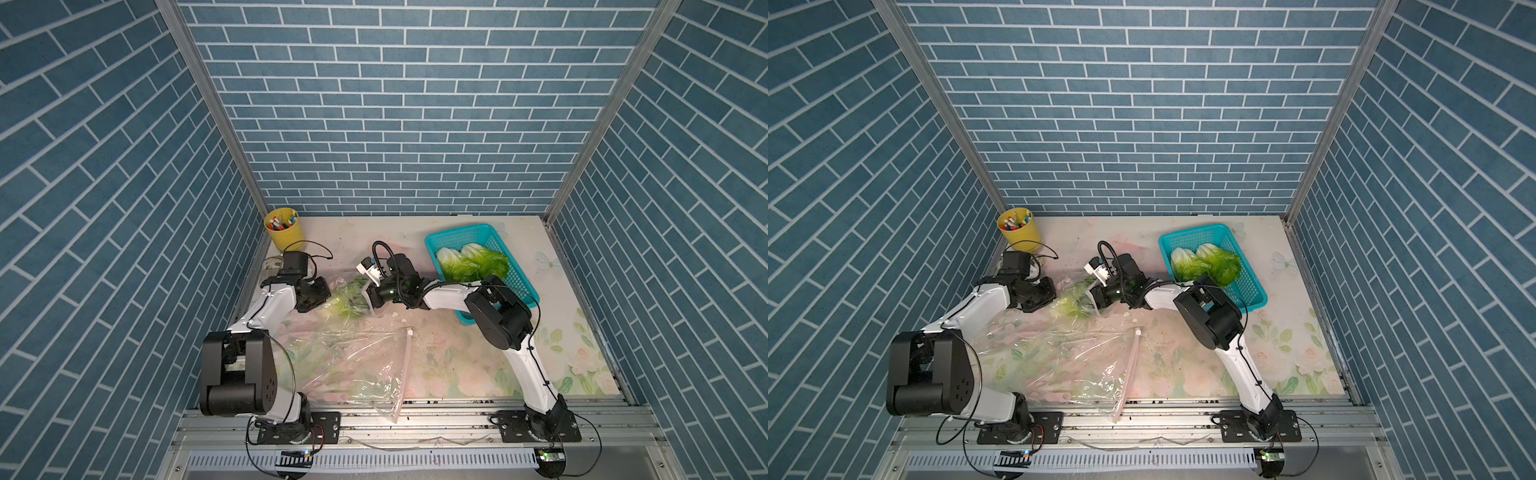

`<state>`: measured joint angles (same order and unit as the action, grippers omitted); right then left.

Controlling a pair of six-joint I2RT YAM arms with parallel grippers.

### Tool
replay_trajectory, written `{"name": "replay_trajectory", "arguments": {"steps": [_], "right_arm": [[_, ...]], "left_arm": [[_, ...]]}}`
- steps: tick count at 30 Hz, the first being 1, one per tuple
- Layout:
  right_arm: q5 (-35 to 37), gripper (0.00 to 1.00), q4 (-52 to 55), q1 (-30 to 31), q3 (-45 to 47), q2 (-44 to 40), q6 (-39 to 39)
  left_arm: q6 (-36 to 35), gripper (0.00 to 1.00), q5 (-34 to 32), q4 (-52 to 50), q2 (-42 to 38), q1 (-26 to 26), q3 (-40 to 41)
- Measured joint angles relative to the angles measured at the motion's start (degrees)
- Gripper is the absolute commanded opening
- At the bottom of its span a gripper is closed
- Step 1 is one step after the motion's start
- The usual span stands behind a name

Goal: Open the zip-top bag and take out the chinese cabbages
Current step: Pick up the Chinese cabbage from the zipper food storage bag.

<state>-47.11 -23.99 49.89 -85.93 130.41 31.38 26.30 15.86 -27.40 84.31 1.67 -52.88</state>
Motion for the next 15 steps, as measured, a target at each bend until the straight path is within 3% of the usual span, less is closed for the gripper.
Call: {"name": "replay_trajectory", "arguments": {"steps": [3,15], "right_arm": [[-0.5,0.66,-2.6,-0.1,1.0,0.0,0.8],[-0.7,0.6,-7.9,-4.1,9.5,-2.8,1.9]], "left_arm": [[-0.2,0.0,0.0,0.0,0.0,0.0,0.0],[-0.7,0.0,0.7,-0.4,0.0,-0.1,0.0]]}}
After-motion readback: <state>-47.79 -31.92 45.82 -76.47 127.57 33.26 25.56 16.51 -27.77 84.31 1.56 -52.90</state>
